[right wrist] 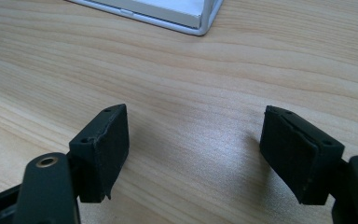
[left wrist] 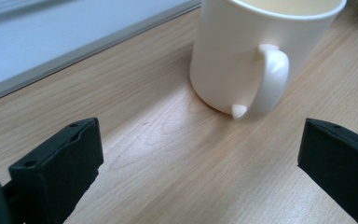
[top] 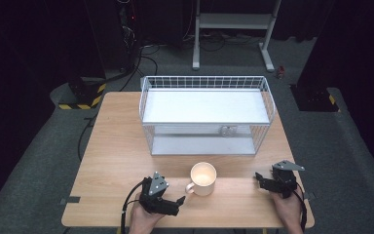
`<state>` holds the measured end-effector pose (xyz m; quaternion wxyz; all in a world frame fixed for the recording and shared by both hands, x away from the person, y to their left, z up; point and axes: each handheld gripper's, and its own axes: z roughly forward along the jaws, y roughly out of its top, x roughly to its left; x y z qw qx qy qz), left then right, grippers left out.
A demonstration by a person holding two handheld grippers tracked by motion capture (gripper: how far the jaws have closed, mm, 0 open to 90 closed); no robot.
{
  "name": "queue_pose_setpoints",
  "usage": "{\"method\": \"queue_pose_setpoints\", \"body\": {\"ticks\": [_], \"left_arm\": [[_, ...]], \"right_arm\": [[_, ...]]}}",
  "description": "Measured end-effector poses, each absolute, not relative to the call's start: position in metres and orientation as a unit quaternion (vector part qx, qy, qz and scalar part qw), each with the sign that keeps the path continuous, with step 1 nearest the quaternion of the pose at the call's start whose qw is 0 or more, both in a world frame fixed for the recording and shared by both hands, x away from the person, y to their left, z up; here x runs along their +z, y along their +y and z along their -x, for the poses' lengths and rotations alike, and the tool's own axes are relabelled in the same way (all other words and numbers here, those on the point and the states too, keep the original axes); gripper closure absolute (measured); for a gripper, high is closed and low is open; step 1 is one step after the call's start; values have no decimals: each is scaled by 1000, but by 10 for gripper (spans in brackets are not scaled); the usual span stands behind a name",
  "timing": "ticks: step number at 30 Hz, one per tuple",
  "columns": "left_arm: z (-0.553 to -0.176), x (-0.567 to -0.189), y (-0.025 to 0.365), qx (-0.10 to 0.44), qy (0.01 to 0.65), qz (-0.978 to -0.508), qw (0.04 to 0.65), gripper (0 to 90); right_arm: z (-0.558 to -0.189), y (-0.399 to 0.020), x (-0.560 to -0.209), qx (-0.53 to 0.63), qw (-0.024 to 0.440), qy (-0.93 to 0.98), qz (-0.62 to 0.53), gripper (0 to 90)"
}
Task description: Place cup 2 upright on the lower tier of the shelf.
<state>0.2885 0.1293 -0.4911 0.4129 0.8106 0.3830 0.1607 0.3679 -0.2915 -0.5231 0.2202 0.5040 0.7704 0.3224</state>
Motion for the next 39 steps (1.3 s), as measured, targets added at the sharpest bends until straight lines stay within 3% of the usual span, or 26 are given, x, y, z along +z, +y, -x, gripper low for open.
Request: {"method": "queue_pose_setpoints", "body": {"ticks": [39], "left_arm": [[-313,-489,73,150,355,-824,416,2]], "right_arm": [[-368,-292,-523,322,220,770,-504,239]]}}
